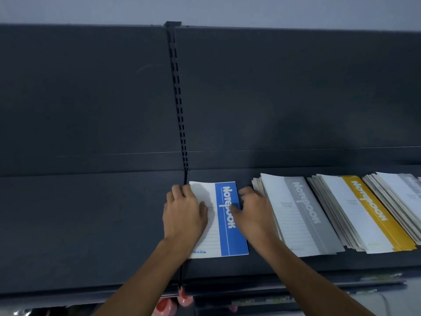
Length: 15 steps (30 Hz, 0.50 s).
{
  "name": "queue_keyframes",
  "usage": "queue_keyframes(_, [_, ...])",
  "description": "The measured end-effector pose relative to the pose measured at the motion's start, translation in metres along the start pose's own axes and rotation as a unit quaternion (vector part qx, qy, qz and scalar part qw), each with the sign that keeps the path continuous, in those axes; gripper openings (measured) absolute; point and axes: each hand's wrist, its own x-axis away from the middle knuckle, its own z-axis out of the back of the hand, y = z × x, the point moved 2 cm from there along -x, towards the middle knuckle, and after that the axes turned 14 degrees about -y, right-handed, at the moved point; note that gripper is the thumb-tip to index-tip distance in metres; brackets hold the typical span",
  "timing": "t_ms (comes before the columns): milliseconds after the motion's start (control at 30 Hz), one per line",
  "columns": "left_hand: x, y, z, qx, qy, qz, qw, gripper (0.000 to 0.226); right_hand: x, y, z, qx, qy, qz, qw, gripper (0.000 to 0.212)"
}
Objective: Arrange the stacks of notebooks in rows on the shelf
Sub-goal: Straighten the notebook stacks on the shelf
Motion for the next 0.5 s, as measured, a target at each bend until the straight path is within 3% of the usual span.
queue_keyframes(100, [0.002, 0.031, 0.009, 0.084, 0.029, -0.06, 0.994, 0.045, 0.007, 0.01, 0.038, -0.021, 0.087, 0.032, 0.995, 0.023])
queue_keyframes(200, [0.005, 0.075, 0.004, 0.193, -0.025, -0.093, 0.976, 0.041, 0.01, 0.045, 0.086, -0.029, 0.118, -0.01, 0.993, 0.019])
queue_keyframes(333, [0.009, 0.128, -0.026, 0.167, -0.117, -0.099, 0.974, 0.051, 0.014, 0.101, 0.115, -0.027, 0.0, -0.097, 0.995, 0.04])
queue_keyframes(400, [0.009, 0.146, -0.041, 0.153, -0.151, -0.072, 0.974, 0.055, 0.015, 0.115, 0.113, -0.018, -0.058, -0.096, 0.994, 0.046])
queue_keyframes(500, [0.007, 0.165, -0.058, 0.123, -0.181, -0.012, 0.976, 0.061, 0.012, 0.128, 0.115, -0.034, -0.072, -0.087, 0.993, 0.049])
